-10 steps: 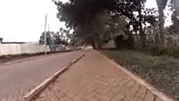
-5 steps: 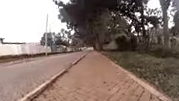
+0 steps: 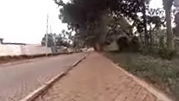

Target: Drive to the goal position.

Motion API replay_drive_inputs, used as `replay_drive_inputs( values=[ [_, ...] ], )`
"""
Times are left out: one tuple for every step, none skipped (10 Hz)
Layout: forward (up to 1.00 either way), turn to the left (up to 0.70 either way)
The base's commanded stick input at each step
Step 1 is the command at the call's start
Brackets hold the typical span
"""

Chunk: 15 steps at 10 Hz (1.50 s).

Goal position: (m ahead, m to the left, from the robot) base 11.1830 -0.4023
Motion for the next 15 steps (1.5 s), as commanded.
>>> replay_drive_inputs(
  values=[
    [0.5,0.0],
    [0.5,0.0],
    [0.5,0.0],
    [0.5,0.0],
    [0.5,0.0],
    [0.5,-0.03],
    [0.5,-0.11],
    [0.5,-0.19],
    [0.5,-0.27],
    [0.5,-0.35],
    [0.5,-0.44],
    [0.5,-0.47],
    [0.5,-0.35],
    [0.5,-0.24],
    [0.5,-0.12]
  ],
)
